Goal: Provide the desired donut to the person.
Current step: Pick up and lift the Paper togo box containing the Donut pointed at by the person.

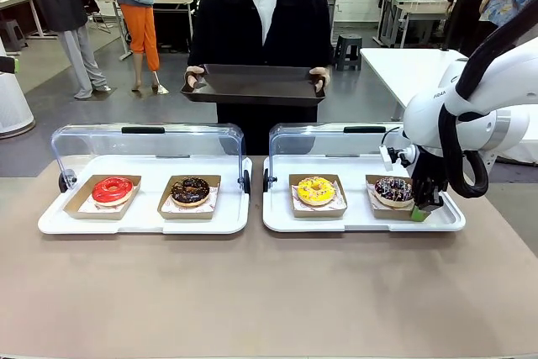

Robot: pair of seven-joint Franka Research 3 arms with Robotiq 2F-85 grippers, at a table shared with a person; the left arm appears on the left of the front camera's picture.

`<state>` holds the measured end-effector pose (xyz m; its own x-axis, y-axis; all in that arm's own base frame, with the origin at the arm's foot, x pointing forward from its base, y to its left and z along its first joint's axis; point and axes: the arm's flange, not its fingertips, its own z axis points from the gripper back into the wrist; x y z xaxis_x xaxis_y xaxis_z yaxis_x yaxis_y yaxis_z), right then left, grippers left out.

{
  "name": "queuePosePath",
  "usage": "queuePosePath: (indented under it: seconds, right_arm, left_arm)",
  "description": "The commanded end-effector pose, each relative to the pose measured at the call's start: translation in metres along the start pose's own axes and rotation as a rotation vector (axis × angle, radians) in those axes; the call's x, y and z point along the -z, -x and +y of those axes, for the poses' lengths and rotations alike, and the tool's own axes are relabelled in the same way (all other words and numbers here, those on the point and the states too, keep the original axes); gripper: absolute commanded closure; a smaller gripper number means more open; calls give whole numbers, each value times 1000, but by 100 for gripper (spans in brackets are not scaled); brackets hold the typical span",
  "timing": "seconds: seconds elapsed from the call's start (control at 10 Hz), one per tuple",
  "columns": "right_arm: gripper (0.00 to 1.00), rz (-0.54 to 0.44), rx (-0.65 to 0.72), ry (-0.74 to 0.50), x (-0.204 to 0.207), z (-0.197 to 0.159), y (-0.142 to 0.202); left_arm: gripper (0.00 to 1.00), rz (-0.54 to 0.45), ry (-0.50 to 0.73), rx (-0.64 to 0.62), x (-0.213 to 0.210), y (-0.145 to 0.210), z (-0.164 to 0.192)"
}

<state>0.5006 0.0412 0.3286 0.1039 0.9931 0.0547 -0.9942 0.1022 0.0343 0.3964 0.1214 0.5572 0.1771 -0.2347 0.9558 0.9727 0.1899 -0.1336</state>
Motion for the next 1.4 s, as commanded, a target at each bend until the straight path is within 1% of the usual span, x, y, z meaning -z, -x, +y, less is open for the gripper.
queuePosePath:
  seconds: [0.0,0.1,0.2,0.5,0.9,1.1,1.2,1.3]
  right_arm:
    - [100,32,-5,1,3,-5,-1]
    - [100,58,24,18,-1,-2,-3]
    - [100,68,9,12,-11,11,-8]
    - [100,39,23,40,-58,54,-6]
    - [100,3,1,97,-124,132,5]
    - [100,-2,-45,131,-171,166,3]
    - [100,4,-71,108,-197,177,1]
    - [100,1,-81,122,-222,180,-3]
  left_arm:
    - [0,-11,2,5,-1,-1,0]
    - [0,-11,2,5,-1,-1,0]
    - [0,-11,2,5,-1,-1,0]
    - [0,-11,2,5,-1,-1,0]
    - [0,-11,2,5,-1,-1,0]
    - [0,-11,2,5,-1,-1,0]
    - [0,-11,2,5,-1,-1,0]
    - [0,-11,2,5,-1,-1,0]
